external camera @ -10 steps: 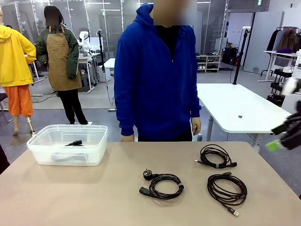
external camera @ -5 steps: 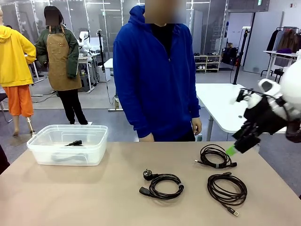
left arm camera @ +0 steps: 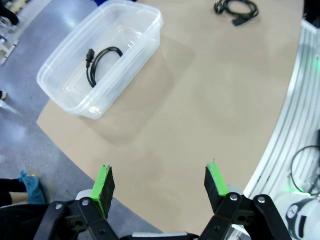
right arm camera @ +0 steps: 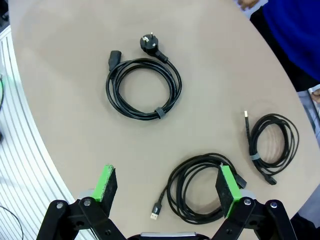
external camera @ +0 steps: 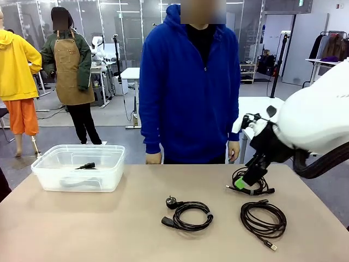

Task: Organize and store the cables.
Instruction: Place the Power Cable into the Organizing box.

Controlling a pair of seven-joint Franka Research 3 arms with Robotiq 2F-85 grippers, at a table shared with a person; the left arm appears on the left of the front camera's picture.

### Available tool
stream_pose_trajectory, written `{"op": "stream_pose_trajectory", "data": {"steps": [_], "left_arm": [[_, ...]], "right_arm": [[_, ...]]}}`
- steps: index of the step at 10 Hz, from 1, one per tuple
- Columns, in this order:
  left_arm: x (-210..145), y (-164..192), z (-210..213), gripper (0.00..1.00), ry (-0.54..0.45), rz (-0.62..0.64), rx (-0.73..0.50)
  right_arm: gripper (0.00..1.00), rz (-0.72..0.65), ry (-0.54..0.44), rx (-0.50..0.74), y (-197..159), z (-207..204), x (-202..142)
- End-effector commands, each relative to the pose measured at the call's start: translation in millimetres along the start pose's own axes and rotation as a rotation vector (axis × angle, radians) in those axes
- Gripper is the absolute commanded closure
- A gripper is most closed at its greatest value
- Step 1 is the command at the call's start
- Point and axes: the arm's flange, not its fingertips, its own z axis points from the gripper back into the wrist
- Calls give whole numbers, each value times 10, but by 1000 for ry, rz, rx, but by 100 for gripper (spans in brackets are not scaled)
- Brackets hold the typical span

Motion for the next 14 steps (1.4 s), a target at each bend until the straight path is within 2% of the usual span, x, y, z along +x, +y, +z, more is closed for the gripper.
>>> {"op": "stream_pose_trajectory", "data": {"steps": [1, 2, 5, 7, 8, 9, 10, 13, 14], "left_arm": [[-7, -18, -21, 8, -15, -3, 10], [-7, -18, -21, 8, -15, -3, 10], [-7, -18, -21, 8, -15, -3, 10], [-7, -18, -21, 8, -15, -3, 10], [-7, -18, -21, 8, -15, -3, 10], [-7, -18, -21, 8, -15, -3, 10], [-7, -18, -21, 8, -15, -3, 10], [-7, -18, -21, 8, -15, -3, 10], [-7, -18, -21, 8, -15, -3, 10]], "right_arm": [[0, -51, 67, -15, 160, -356, 78], [0, -39, 85, -19, 163, -479, 94], [0, -34, 83, -22, 203, -436, 68], [0, -80, 121, -6, 172, -599, 32], [0, -123, 141, -6, 177, -678, 63], [0, -225, 163, -43, 156, -739, 117], [0, -287, 208, -108, 151, -825, 193], [0, -475, 324, -180, 138, -1204, 304], [0, -527, 320, -235, 111, -1310, 353]]}}
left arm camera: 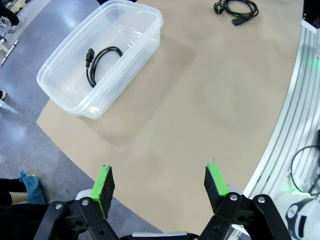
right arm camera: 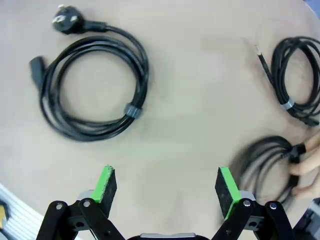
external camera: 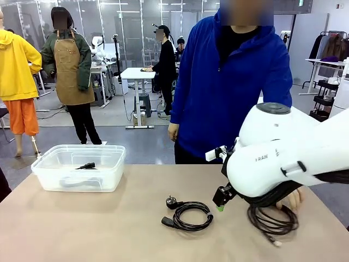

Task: Organize and store the cables.
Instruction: Place the Power Cable into the Organizing box.

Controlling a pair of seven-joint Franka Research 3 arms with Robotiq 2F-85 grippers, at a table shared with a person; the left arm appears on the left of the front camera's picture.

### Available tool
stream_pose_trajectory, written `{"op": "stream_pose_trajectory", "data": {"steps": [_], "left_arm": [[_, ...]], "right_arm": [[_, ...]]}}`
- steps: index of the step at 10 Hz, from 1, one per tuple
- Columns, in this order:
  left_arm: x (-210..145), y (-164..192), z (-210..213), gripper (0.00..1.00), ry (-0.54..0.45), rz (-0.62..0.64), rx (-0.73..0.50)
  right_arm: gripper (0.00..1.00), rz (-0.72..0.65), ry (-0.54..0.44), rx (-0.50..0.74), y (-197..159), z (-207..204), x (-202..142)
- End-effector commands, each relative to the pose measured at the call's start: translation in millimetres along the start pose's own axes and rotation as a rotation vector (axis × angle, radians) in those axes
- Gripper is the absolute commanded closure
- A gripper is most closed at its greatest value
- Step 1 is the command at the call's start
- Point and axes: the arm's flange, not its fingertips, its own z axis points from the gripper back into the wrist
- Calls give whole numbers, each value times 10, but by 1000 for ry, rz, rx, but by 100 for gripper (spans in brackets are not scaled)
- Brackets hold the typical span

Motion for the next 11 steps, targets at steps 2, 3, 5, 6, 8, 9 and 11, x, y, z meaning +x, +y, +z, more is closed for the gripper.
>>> {"op": "stream_pose_trajectory", "data": {"steps": [2, 3, 5, 6, 8, 9, 11], "left_arm": [[-7, -18, -20, 8, -15, -3, 10], [-7, -18, -20, 8, -15, -3, 10], [-7, -18, -20, 8, -15, -3, 10], [-7, -18, -20, 8, -15, -3, 10], [-7, -18, -20, 8, -15, -3, 10], [-7, -18, -20, 8, -15, -3, 10], [-7, -18, -20, 8, -15, -3, 10]], "right_arm": [[0, -161, 55, -27, 155, -183, 339], [0, -191, 62, -7, 193, -221, 397], [0, -247, 95, 9, 231, -380, 492], [0, -276, 111, 21, 269, -450, 509], [0, -351, 102, 38, 293, -556, 568], [0, -345, 102, 19, 274, -639, 575], [0, -323, 176, 33, 326, -769, 527]]}}
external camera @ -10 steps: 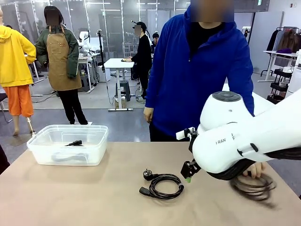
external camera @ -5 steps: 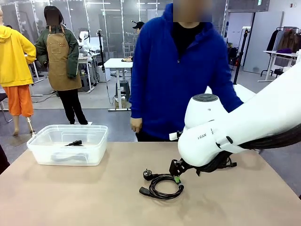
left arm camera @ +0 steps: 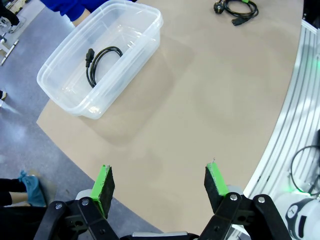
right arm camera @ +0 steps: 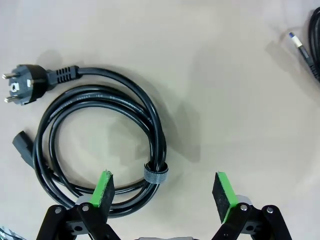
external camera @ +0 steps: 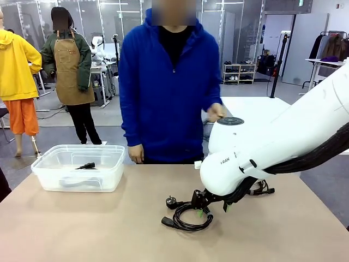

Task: Organize and store the cables.
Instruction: Place the Power Cable into the Organizing box.

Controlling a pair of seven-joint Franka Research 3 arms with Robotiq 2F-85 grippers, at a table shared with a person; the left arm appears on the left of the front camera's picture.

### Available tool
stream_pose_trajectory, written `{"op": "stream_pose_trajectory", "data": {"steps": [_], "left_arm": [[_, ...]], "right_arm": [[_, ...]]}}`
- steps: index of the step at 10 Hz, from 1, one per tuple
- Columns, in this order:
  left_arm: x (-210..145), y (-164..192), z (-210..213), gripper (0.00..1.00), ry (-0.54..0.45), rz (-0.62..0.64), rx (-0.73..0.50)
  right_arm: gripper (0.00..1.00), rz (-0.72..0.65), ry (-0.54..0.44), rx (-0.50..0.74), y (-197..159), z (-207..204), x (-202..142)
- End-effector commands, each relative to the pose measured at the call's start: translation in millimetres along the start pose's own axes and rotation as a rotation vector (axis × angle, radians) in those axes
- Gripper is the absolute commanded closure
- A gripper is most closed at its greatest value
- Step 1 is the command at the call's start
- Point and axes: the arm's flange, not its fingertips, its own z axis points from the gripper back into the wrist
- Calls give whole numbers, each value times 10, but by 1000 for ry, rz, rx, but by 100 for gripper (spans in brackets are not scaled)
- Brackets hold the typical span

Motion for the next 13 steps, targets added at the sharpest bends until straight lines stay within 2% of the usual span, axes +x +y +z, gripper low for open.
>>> {"op": "stream_pose_trajectory", "data": {"steps": [1, 2, 3, 4, 5, 6, 7, 12, 13], "left_arm": [[-7, -18, -20, 8, -15, -3, 10], [-7, -18, -20, 8, -15, -3, 10], [-7, -18, -20, 8, -15, -3, 10], [-7, -18, -20, 8, -15, -3, 10], [-7, -18, -20, 8, -15, -3, 10], [-7, -18, -20, 8, -15, -3, 10], [-7, -18, -20, 8, -15, -3, 10], [-7, -18, -20, 8, -15, -3, 10], [-7, -18, -20, 8, -15, -3, 10]], "right_arm": [[0, -27, 53, -3, 108, -98, 9], [0, -22, 42, -15, 101, -97, -3], [42, 4, 23, -25, 103, -92, -17], [60, 3, 21, -32, 103, -84, -26], [100, 6, 21, -40, 111, -78, -36], [65, 9, 28, -48, 120, -83, -49], [100, 4, 32, -48, 115, -95, -50], [100, -59, 27, -19, -4, -6, 9], [93, -16, 25, -17, -37, -72, 4]]}}
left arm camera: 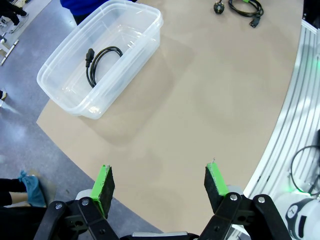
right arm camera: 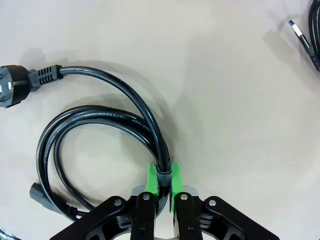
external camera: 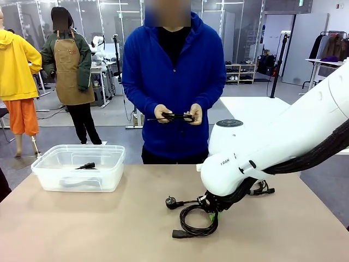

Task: Organize and store the cables.
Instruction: Place the Power Cable into the Organizing box.

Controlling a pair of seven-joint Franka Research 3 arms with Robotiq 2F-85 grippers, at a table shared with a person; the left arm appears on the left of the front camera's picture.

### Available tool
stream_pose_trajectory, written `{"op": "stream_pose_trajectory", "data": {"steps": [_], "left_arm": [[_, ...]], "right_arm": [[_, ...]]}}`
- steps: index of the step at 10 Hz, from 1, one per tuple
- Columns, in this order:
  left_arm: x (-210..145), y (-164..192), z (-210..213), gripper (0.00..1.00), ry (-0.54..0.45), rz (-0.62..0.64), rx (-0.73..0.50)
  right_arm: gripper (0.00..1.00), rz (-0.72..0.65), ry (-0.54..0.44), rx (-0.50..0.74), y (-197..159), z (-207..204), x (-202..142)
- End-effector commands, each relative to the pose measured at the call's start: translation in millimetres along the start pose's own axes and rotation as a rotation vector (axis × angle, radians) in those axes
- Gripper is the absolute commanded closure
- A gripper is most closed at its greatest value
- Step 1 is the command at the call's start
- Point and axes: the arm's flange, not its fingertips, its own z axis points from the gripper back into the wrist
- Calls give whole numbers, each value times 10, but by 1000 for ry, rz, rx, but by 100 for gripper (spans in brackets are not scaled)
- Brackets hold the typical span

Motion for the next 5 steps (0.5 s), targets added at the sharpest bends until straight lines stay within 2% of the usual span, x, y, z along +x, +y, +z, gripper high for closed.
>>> {"op": "stream_pose_trajectory", "data": {"steps": [1, 5], "left_arm": [[-7, -18, -20, 8, -15, -3, 10], [-7, -18, -20, 8, -15, -3, 10]], "right_arm": [[93, 7, -1, -1, 19, -11, -3], [93, 7, -1, -1, 19, -11, -3]]}}
